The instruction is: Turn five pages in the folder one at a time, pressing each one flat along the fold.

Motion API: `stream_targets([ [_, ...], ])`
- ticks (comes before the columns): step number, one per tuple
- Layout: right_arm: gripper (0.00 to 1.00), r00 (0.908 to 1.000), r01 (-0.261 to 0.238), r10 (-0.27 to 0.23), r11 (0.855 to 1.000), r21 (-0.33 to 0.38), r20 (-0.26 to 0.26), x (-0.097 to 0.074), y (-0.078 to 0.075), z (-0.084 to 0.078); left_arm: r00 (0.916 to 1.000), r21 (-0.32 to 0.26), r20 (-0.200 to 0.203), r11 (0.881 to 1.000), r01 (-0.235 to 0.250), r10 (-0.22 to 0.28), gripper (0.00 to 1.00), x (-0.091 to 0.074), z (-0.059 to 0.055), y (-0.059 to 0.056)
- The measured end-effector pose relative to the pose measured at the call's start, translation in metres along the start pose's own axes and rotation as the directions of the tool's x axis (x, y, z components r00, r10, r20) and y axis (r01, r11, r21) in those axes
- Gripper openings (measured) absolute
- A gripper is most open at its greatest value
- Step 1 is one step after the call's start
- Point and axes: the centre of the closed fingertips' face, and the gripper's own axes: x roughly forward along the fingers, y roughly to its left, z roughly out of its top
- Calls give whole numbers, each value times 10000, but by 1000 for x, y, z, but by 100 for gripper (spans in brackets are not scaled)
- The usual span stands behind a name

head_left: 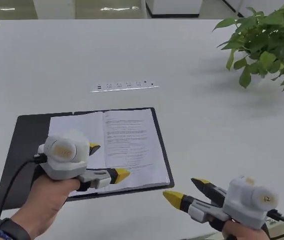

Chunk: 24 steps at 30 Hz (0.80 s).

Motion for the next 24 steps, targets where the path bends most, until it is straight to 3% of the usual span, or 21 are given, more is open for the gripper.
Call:
stream_targets([
  [4, 71, 10000, -61, 61, 10000, 7, -27, 0, 0, 0, 9998, -75, -33, 9998, 190, -190, 68, 14, 7, -7],
  [8, 71, 9999, -113, 113, 9999, 6, -112, 0, -1, -1, 9987, 205, -362, 9992, 355, -348, 68, 32, 5, -11],
  [12, 70, 9999, -65, 66, 9999, 100, -90, -1, -4, -1, 9957, 29, -855, 9993, 369, -365, 69, 48, -6, -14],
  [19, 70, 9999, -35, 38, 9995, 315, -98, -2, -8, -6, 9915, 48, -1250, 9994, 356, -347, 67, 71, -15, -18],
  [21, 70, 9999, -43, 47, 9995, 322, -132, -2, -9, -6, 9898, -32, -1402, 9997, 233, -236, 67, 80, -19, -17],
  [23, 69, 9999, -35, 39, 9993, 368, -101, -3, -11, -5, 9839, 498, -1781, 9987, -93, 180, 65, 85, -26, -13],
  [24, 69, 10000, -26, 29, 9991, 419, -63, -3, -12, -5, 9821, 385, -1875, 9992, -114, 184, 66, 90, -29, -14],
])
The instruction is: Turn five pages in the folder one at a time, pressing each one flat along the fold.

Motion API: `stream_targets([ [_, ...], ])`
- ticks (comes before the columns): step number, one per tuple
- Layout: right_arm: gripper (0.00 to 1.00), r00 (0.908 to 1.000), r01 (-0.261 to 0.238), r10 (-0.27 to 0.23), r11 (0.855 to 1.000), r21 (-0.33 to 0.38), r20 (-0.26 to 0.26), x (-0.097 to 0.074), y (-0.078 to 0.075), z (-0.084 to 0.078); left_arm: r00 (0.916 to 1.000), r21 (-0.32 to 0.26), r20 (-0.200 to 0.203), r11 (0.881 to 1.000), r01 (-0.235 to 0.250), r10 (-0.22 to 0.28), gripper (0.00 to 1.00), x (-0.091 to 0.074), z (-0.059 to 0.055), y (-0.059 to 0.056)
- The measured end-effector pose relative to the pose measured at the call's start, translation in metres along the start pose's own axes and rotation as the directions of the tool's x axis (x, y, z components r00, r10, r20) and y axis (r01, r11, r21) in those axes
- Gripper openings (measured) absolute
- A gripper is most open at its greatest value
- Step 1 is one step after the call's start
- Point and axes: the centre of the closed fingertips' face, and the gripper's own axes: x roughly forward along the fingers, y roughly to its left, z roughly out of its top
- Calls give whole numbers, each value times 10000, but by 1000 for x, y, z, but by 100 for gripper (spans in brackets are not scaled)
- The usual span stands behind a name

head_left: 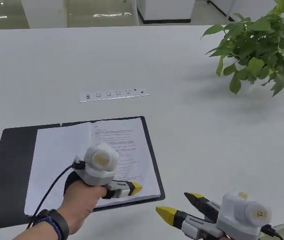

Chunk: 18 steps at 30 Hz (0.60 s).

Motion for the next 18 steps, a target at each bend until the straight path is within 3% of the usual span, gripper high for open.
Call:
stream_targets([
  [11, 69, 10000, -30, 32, 9998, 211, -82, 3, -4, -4, 9998, -281, -60, 9995, 169, -171, 67, 38, -1, -16],
  [12, 69, 9999, -32, 35, 9998, 221, -131, 3, -4, -5, 9999, -183, -61, 9998, 121, -122, 68, 41, -1, -17],
  [14, 69, 9998, -37, 40, 9998, 188, -176, 4, -4, -6, 9991, 605, -112, 9974, -396, 404, 66, 47, -3, -11],
  [18, 68, 9999, -44, 46, 9997, 224, -112, 3, -5, -4, 9981, 743, -476, 9966, -354, 390, 68, 53, -14, -14],
])
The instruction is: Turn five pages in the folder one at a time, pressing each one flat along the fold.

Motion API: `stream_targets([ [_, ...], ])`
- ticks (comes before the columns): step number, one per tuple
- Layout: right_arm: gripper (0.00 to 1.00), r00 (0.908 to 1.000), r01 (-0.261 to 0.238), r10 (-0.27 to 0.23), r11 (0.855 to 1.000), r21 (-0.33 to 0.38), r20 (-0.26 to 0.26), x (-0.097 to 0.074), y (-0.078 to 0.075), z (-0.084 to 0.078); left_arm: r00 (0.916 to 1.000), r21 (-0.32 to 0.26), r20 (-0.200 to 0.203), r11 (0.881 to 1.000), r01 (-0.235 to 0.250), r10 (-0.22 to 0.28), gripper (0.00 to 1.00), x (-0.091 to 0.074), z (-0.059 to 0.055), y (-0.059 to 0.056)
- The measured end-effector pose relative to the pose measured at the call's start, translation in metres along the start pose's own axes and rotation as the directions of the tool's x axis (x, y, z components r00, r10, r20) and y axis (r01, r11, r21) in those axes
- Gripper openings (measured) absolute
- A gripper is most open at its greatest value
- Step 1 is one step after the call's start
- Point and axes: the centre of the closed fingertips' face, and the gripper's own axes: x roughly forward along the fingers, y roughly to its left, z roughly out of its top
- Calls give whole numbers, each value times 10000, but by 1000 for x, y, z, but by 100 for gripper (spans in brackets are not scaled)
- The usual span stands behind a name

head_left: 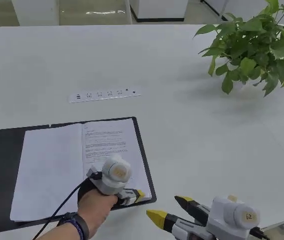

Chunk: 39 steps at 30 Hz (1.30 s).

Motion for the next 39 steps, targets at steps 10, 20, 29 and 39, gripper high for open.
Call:
stream_targets([
  [10, 67, 10000, 58, -58, 9999, 116, -34, 1, -8, -1, 9999, 658, -105, 9978, -13, 20, 63, 0, -8, 5],
  [20, 65, 9993, -202, 199, 9998, -84, -307, 18, -10, -1, 9997, 430, 164, 9989, 173, -180, 50, -7, -8, 16],
  [29, 61, 9976, -549, 540, 9983, -190, -426, 57, -13, 17, 9991, 122, 326, 9995, 281, -285, 37, -14, -13, 21],
  [39, 61, 9914, -1017, 994, 9945, -235, -851, 101, -14, 28, 9980, -325, 511, 9987, 382, -366, 32, -22, -19, 24],
])
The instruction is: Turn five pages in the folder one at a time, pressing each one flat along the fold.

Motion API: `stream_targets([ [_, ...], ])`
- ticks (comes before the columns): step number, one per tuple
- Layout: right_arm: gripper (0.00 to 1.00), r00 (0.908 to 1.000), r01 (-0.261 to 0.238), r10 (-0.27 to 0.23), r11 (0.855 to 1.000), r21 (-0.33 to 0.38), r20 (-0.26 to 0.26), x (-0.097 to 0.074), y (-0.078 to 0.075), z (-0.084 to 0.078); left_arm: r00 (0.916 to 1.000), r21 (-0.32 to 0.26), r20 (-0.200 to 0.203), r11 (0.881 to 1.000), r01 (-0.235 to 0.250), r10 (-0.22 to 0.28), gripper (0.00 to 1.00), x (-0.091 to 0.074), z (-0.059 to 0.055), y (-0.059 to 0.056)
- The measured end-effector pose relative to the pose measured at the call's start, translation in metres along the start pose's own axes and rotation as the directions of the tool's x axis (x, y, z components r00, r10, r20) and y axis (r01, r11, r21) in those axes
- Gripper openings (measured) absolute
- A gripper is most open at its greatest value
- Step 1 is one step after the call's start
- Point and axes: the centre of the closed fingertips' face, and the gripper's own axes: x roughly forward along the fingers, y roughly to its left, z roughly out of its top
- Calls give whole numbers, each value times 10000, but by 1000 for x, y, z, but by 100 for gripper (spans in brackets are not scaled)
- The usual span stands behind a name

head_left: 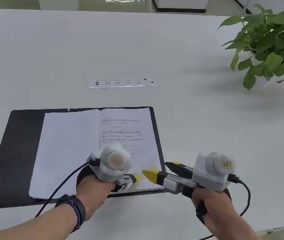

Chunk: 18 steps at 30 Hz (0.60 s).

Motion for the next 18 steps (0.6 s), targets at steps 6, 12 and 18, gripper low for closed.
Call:
stream_targets([
  [6, 60, 9997, -157, 163, 9992, 358, -182, 19, -7, -1, 9998, -303, 199, 9995, -91, 97, 31, -5, -4, 1],
  [12, 60, 9993, -239, 262, 9964, 807, -270, 26, -13, -4, 9995, -478, 293, 9988, -101, 115, 31, -8, -6, 1],
  [18, 53, 9992, -384, 396, 9931, 1106, -87, 31, -10, 0, 9994, -545, 337, 9985, -78, 97, 34, -11, -9, -2],
])
